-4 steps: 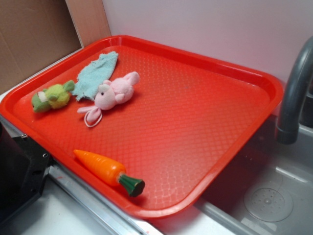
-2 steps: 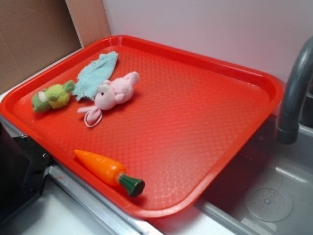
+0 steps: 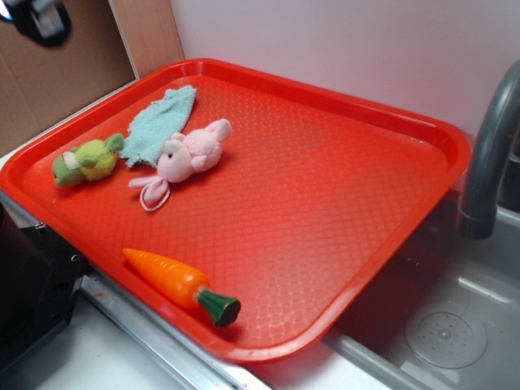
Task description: Grab the green animal.
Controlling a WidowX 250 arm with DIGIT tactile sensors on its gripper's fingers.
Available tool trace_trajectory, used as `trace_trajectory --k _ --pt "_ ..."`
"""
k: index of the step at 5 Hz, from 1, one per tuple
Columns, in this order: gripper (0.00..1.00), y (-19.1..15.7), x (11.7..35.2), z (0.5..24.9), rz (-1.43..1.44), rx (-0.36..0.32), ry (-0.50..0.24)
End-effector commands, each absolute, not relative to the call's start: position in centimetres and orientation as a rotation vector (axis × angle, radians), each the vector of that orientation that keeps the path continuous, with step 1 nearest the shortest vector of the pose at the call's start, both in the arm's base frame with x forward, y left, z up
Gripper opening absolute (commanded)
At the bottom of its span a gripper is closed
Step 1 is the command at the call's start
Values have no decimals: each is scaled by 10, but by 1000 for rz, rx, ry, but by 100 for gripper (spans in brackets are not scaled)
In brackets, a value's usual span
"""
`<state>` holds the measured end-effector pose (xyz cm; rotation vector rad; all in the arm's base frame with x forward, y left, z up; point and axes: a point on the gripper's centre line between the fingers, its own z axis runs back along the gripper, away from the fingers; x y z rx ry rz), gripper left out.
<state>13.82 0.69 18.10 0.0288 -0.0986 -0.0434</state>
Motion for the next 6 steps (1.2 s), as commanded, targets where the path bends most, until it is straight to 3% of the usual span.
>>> trace_trajectory --k 1,3,5,6 --pt "100 36 153 136 -105 91 -123" --pt "100 63 153 97 -82 161 -70" --pt "100 73 160 52 -120 150 -31" --pt "100 82 155 39 -112 194 3"
